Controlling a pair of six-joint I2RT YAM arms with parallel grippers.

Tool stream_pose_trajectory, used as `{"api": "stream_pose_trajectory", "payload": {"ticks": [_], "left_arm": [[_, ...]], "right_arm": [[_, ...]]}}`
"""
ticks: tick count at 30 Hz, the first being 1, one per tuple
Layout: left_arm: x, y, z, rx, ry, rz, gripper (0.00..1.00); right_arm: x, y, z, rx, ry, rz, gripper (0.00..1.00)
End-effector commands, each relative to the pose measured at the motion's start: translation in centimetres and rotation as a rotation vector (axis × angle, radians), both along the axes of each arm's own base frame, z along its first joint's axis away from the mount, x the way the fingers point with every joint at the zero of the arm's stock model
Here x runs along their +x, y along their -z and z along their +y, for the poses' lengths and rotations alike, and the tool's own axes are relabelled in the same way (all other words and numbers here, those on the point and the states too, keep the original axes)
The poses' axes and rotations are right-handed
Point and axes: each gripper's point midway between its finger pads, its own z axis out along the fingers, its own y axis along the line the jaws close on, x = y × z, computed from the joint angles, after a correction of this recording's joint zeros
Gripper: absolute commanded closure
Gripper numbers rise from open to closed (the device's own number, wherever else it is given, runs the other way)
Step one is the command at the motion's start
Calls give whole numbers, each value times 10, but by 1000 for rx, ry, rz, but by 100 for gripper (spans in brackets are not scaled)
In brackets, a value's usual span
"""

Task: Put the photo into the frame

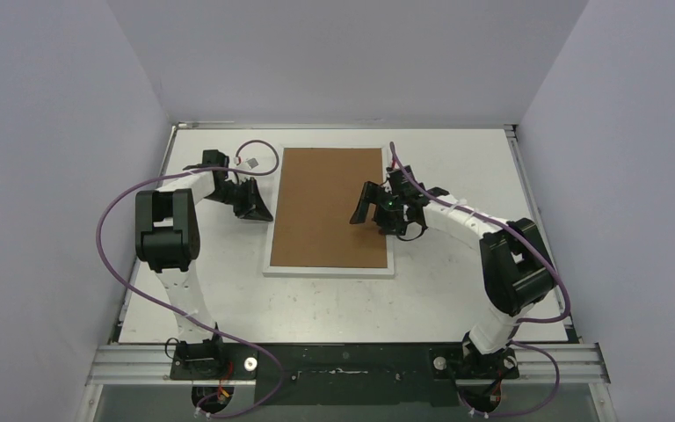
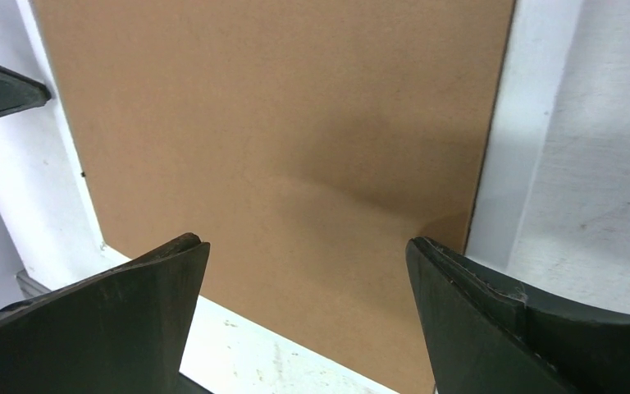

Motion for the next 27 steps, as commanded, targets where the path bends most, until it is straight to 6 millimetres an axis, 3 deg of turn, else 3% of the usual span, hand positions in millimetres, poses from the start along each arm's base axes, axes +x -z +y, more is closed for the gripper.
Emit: {"api": "stream_pose_trajectory", "payload": {"ticks": [1, 7, 15, 19, 22, 27], "left_arm": [[0, 20, 2, 27, 17, -5, 100], [1, 17, 0, 21, 20, -11, 100], [1, 19, -3, 9, 17, -12, 100], [1, 19, -4, 13, 23, -14, 100], [2, 19, -3, 17, 24, -16, 100], [1, 16, -2, 17, 24, -19, 100]], "right_arm": [[6, -33, 19, 102, -7, -77, 4], [8, -52, 31, 139, -28, -107, 3], [5, -46, 42, 124, -58, -93, 2], [6, -54, 45, 129, -65, -109, 2], [6, -55, 42, 109, -68, -112, 2], [19, -54, 13, -12, -24, -150, 2]]}}
